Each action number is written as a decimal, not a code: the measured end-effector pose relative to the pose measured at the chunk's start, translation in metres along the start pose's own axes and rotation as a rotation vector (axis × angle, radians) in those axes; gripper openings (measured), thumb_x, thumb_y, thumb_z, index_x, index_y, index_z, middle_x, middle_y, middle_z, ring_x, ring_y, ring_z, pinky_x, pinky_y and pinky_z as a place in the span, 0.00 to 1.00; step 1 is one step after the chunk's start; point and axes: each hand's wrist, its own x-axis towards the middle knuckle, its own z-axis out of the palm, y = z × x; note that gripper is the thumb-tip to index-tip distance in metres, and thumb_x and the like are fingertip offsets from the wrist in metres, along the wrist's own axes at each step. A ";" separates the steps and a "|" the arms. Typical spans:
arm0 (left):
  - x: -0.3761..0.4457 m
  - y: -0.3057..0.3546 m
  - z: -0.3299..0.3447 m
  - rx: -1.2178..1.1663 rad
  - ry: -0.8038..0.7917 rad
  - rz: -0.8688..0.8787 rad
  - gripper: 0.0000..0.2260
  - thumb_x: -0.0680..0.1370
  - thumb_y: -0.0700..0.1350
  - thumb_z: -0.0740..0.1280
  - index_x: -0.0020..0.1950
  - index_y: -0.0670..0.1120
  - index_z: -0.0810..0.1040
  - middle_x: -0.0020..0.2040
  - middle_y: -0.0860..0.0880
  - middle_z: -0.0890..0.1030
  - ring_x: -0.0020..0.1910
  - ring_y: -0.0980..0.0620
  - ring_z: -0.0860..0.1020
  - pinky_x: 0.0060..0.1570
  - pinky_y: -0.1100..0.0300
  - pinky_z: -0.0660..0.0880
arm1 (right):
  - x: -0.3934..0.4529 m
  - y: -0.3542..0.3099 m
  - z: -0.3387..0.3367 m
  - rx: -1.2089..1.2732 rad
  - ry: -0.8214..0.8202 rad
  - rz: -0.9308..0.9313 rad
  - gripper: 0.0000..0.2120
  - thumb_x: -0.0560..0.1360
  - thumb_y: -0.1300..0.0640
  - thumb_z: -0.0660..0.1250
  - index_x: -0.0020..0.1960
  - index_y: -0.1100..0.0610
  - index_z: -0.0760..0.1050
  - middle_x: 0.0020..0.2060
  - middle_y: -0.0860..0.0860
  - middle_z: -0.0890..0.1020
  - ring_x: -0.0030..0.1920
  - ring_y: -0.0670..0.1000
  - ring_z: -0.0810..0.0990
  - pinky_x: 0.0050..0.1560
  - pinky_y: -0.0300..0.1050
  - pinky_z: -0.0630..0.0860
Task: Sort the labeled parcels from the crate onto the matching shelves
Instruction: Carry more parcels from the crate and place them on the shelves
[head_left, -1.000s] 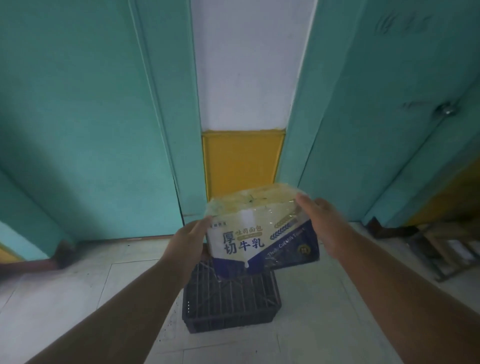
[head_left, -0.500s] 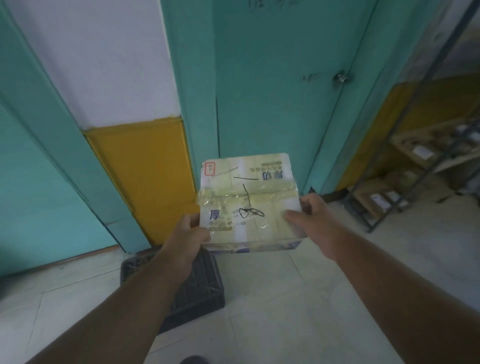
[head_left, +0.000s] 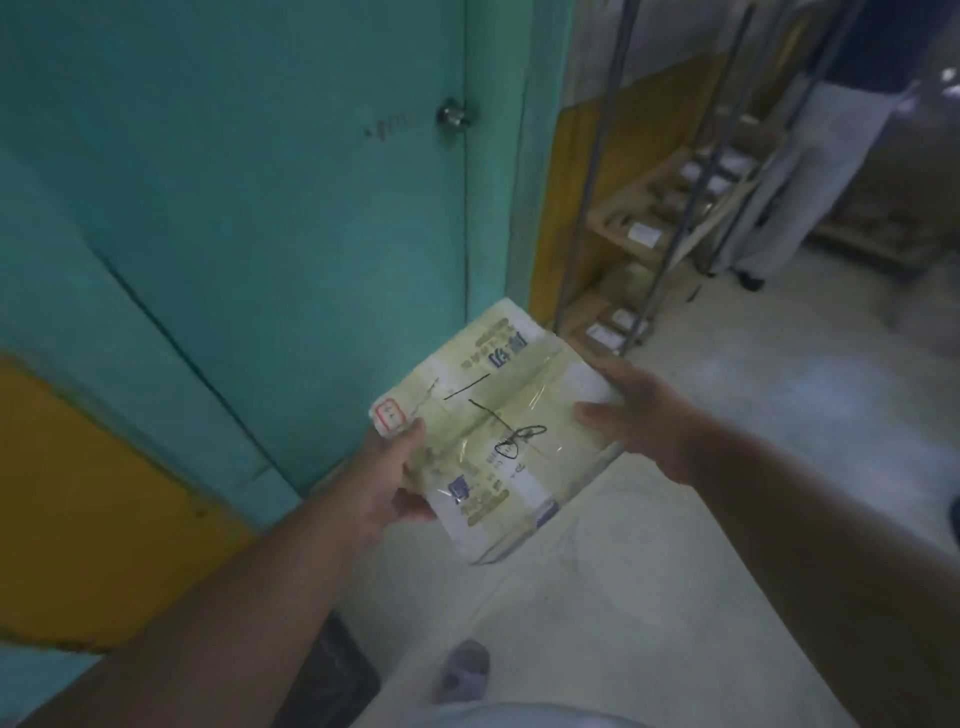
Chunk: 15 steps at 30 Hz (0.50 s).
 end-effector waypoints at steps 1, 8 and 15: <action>0.014 0.008 0.018 0.023 -0.040 -0.023 0.12 0.82 0.53 0.65 0.62 0.51 0.73 0.55 0.42 0.81 0.43 0.39 0.84 0.34 0.50 0.82 | 0.003 0.000 -0.019 0.019 0.021 0.008 0.17 0.74 0.62 0.73 0.60 0.47 0.77 0.48 0.51 0.81 0.42 0.47 0.82 0.32 0.39 0.77; 0.102 0.044 0.142 0.024 -0.166 0.016 0.11 0.78 0.43 0.71 0.57 0.45 0.72 0.53 0.42 0.81 0.48 0.44 0.82 0.37 0.52 0.80 | 0.021 0.039 -0.145 0.161 0.421 0.087 0.18 0.69 0.65 0.77 0.55 0.54 0.77 0.52 0.55 0.80 0.48 0.54 0.81 0.46 0.49 0.82; 0.156 0.035 0.312 0.166 -0.427 0.083 0.25 0.76 0.37 0.72 0.71 0.50 0.70 0.62 0.43 0.80 0.57 0.44 0.82 0.51 0.48 0.82 | 0.050 0.092 -0.273 0.054 0.773 0.122 0.22 0.70 0.52 0.78 0.58 0.51 0.71 0.47 0.47 0.76 0.43 0.46 0.78 0.29 0.33 0.73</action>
